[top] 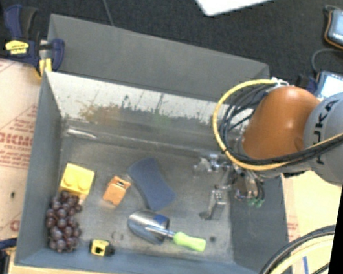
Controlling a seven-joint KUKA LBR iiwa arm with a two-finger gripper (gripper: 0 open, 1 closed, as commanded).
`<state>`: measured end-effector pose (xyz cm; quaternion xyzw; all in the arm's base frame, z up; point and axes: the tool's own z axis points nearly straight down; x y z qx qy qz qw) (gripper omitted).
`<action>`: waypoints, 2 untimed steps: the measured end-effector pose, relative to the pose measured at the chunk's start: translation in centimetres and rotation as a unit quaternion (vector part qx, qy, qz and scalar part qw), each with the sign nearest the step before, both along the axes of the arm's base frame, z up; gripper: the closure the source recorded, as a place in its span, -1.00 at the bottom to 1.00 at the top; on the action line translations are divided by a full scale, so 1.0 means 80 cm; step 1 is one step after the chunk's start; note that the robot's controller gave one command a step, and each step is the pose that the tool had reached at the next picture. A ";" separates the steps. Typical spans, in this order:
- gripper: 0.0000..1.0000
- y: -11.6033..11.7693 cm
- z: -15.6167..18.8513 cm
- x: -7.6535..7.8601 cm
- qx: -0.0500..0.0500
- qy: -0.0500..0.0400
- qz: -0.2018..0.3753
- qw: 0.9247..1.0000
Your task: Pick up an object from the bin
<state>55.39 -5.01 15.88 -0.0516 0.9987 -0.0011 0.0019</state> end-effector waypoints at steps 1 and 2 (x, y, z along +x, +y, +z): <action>-1.00 0.016 -0.017 -0.002 -0.001 -0.004 -0.004 1.000; -1.00 0.051 -0.102 -0.086 0.001 -0.003 -0.060 0.998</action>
Offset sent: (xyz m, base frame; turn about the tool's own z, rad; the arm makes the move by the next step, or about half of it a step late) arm -0.0764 0.0463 -0.0888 0.1242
